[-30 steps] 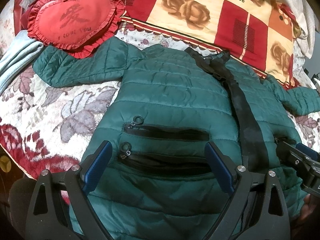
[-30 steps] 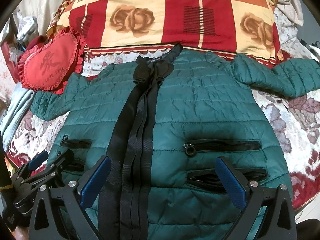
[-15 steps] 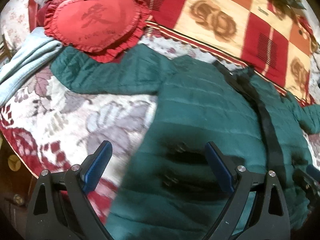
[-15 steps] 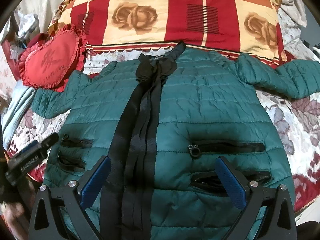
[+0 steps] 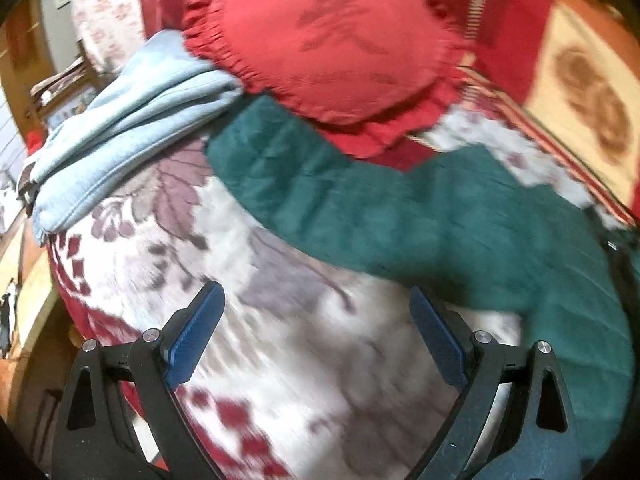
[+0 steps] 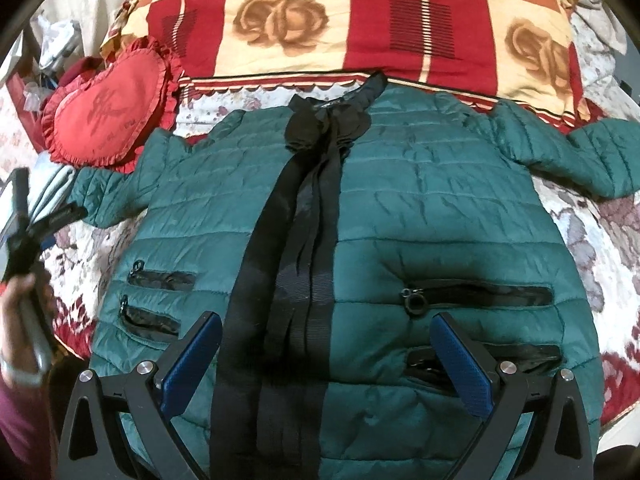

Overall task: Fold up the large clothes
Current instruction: 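Move the left gripper to the sleeve cuff and close on it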

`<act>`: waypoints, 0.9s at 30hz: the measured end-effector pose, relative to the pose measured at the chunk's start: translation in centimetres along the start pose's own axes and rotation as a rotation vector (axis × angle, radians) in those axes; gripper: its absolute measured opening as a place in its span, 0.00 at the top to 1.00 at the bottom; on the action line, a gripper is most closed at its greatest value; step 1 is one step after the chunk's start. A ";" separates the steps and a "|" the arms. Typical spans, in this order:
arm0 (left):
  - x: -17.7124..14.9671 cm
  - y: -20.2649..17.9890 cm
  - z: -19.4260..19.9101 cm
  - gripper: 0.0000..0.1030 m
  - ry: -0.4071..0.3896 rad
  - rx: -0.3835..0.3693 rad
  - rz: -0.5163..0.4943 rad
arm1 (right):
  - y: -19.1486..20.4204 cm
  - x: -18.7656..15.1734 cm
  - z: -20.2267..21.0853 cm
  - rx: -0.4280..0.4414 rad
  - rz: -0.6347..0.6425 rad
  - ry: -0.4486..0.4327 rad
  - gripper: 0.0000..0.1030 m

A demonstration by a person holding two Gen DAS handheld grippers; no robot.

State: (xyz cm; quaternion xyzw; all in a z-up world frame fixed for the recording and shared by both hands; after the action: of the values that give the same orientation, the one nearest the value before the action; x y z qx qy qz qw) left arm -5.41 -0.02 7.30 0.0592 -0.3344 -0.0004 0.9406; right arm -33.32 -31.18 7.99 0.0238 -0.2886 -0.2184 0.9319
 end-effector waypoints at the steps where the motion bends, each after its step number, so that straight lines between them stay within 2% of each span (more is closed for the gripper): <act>1: 0.6 0.6 -0.9 0.09 0.005 0.013 0.010 | 0.0 0.0 -0.2 0.000 0.001 0.006 0.00; 3: 1.2 1.3 -2.0 0.09 0.014 0.023 0.022 | -0.1 0.1 -0.5 0.003 -0.003 0.015 0.00; 6: 1.9 2.2 -3.3 0.09 0.030 0.001 0.045 | -0.2 0.2 -0.9 0.001 -0.010 0.025 0.00; 13: 3.5 3.5 -5.1 0.09 0.023 -0.003 0.091 | -0.7 0.5 -1.1 0.003 -0.030 0.029 0.00; 19: 5.1 4.8 -6.5 0.09 0.012 0.035 0.110 | -0.6 0.5 -1.6 0.003 -0.035 0.047 0.00; 27: 7.7 6.1 -9.5 0.09 0.016 0.133 0.132 | -0.1 0.6 -2.1 0.002 -0.013 0.070 0.00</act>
State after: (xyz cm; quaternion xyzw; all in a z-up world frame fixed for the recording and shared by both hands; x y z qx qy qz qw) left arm 6.29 6.82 5.56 0.0994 -0.3291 0.0845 0.9352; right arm -31.80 -31.65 6.55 0.0341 -0.2561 -0.2230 0.9400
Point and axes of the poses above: each gripper's, at about its wrist camera, not at the fingertips, and z roughly against the way its jaws point, y to its left, x to its top, the point moved 2 cm from there along -z, roughly the way its jaws point, and after that the axes turned 2 degrees about y, right-handed, at the moved point
